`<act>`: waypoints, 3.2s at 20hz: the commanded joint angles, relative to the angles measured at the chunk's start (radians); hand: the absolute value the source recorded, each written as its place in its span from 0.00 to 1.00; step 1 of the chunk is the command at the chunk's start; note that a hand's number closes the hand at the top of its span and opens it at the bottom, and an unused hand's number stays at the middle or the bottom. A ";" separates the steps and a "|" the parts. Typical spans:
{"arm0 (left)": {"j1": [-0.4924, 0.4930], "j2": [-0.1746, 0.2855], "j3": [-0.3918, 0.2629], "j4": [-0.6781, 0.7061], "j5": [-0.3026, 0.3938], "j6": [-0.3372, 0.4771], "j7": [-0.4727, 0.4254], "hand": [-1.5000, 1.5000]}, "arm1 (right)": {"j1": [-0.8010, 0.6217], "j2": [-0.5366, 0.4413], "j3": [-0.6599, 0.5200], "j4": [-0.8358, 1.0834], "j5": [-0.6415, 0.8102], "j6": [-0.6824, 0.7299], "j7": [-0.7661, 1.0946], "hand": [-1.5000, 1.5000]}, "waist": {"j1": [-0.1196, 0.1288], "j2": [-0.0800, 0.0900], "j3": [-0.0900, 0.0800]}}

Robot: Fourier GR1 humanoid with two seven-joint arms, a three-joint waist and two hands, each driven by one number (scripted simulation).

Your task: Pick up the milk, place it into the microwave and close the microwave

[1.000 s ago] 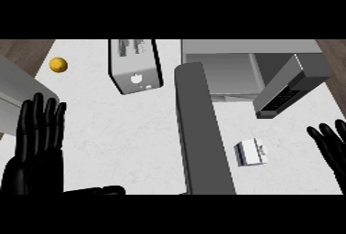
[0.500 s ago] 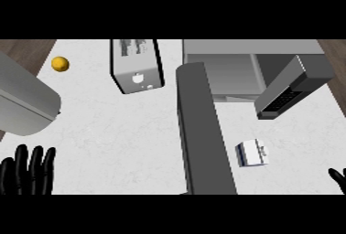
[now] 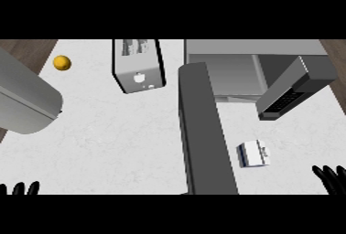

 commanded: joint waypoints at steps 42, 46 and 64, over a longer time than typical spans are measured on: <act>0.421 0.116 0.083 -0.003 0.144 -0.196 -0.396 0.00 | -0.587 -0.045 -0.017 1.237 0.560 -0.344 -0.590 0.00 | 0.008 0.004 0.001; 0.446 0.109 0.090 0.048 0.153 -0.233 -0.478 0.00 | -0.608 -0.033 -0.008 1.313 0.582 -0.405 -0.617 1.00 | 0.010 0.003 0.001; 0.431 0.108 0.112 0.091 0.176 -0.267 -0.503 0.00 | -0.845 -0.110 -0.051 1.785 0.741 -0.758 -0.878 1.00 | 0.025 0.009 0.003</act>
